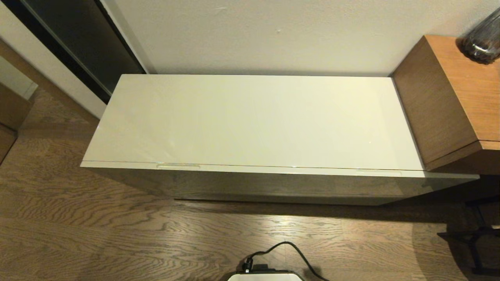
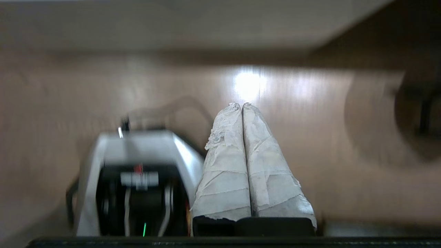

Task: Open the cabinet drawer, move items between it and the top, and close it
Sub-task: Open the drawer

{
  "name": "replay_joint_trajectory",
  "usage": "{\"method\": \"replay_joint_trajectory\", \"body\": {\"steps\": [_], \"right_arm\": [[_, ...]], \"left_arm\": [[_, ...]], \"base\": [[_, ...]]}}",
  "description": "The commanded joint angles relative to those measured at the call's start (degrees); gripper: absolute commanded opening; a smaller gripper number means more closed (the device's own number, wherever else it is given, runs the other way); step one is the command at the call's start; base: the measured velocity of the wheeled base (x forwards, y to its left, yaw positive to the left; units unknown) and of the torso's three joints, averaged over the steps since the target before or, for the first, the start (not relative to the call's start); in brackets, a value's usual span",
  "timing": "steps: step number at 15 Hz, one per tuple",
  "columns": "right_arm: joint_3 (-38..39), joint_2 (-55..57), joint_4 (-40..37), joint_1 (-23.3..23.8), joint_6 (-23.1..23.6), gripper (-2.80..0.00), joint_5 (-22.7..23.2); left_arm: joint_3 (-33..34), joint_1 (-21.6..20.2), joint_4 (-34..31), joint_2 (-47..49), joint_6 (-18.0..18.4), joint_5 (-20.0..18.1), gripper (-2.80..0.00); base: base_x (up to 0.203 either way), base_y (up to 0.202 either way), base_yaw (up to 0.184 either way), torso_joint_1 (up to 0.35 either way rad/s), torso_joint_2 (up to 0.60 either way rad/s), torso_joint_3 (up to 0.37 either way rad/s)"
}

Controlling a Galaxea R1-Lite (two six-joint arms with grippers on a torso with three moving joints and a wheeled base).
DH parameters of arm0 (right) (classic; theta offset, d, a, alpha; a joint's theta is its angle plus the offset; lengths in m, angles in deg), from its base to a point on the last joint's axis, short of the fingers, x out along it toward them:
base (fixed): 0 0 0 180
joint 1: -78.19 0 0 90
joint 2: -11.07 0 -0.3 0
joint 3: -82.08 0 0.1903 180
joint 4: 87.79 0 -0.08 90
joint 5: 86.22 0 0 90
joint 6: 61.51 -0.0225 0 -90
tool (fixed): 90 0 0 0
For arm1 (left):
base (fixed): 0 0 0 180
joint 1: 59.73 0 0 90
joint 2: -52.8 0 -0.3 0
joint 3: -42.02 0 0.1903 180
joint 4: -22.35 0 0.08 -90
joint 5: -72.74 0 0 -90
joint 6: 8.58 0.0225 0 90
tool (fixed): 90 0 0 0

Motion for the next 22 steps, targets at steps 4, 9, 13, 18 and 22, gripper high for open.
{"method": "replay_joint_trajectory", "body": {"steps": [4, 9, 13, 18, 22], "right_arm": [[-5.76, 33.13, 7.64, -3.05, -7.68, -2.80, -0.63], [-18.57, 51.36, 15.14, -9.23, -19.39, -2.80, -5.87], [-24.89, 59.23, 15.71, -10.87, -22.81, -2.80, -8.87], [-31.41, 63.93, 15.18, -10.87, -26.99, -2.80, -11.86], [-32.73, 65.05, 14.26, -10.87, -27.30, -2.80, -11.86]], "left_arm": [[0.00, -0.03, -0.01, 0.09, -0.03, 0.00, -2.80], [0.00, -0.03, 0.08, 0.09, -0.03, 0.00, -2.80], [0.00, -0.03, -0.01, 0.09, -0.03, 0.00, -2.80], [0.00, -0.03, 0.07, 0.09, -0.03, 0.00, -2.80], [0.00, -0.03, 0.02, 0.09, -0.03, 0.00, -2.80]], "base": [[0.000, 0.000, 0.000, 0.000, 0.00, 0.000], [0.000, 0.000, 0.000, 0.000, 0.00, 0.000], [0.000, 0.000, 0.000, 0.000, 0.00, 0.000], [0.000, 0.000, 0.000, 0.000, 0.00, 0.000], [0.000, 0.000, 0.000, 0.000, 0.00, 0.000]]}}
